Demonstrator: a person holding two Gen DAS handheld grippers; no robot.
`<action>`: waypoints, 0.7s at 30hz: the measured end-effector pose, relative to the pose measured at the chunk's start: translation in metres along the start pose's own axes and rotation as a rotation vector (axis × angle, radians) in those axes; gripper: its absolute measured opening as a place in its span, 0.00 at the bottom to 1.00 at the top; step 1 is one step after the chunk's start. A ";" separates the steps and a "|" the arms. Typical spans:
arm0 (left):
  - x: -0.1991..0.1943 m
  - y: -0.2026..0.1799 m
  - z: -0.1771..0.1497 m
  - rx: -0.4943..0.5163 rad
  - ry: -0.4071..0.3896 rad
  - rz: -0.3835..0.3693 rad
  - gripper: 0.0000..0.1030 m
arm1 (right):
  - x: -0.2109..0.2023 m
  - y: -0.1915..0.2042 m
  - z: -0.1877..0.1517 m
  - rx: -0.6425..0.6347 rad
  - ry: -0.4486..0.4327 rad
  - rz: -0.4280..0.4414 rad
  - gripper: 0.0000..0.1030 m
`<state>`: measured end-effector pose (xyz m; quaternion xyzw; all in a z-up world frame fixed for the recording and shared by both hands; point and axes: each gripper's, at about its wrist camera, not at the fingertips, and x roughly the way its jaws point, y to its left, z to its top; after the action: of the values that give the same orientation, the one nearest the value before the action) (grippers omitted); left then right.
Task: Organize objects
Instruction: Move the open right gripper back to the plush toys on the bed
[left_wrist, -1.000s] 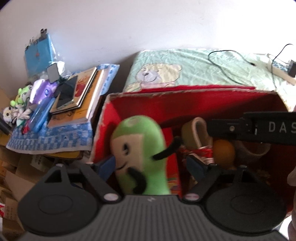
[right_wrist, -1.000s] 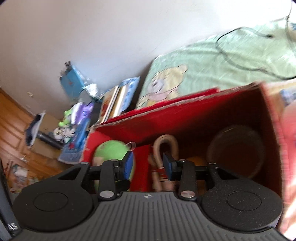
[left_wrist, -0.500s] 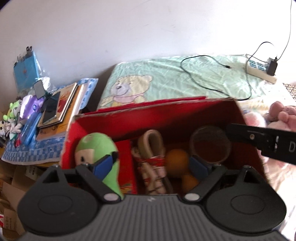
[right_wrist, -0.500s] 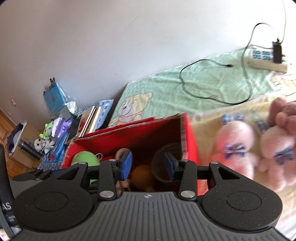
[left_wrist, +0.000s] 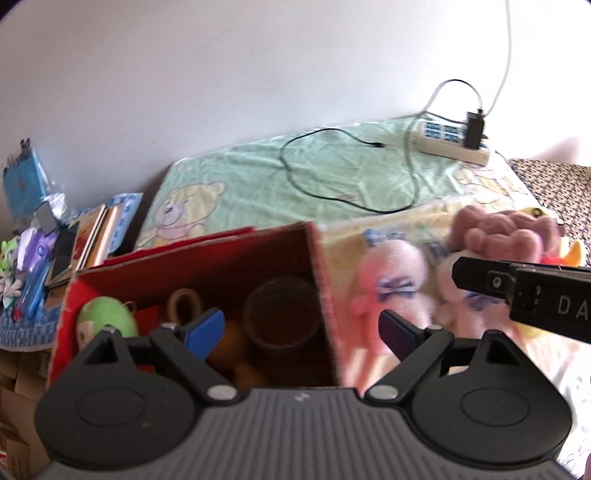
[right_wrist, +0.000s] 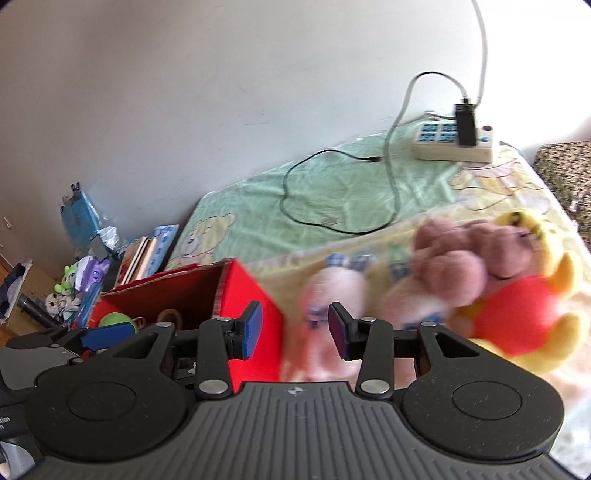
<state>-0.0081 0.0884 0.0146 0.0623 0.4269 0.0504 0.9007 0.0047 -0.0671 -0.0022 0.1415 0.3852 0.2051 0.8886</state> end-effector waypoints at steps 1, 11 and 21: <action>-0.001 -0.009 0.000 0.006 0.001 -0.003 0.89 | -0.003 -0.007 0.001 0.002 0.001 -0.004 0.42; 0.003 -0.078 -0.001 0.057 0.037 -0.020 0.89 | -0.021 -0.061 -0.003 0.033 0.029 -0.035 0.42; 0.017 -0.108 -0.008 0.027 0.102 -0.145 0.89 | -0.032 -0.105 -0.006 0.073 0.056 -0.055 0.42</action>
<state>0.0006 -0.0149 -0.0201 0.0406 0.4763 -0.0174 0.8782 0.0076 -0.1733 -0.0288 0.1574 0.4210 0.1702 0.8769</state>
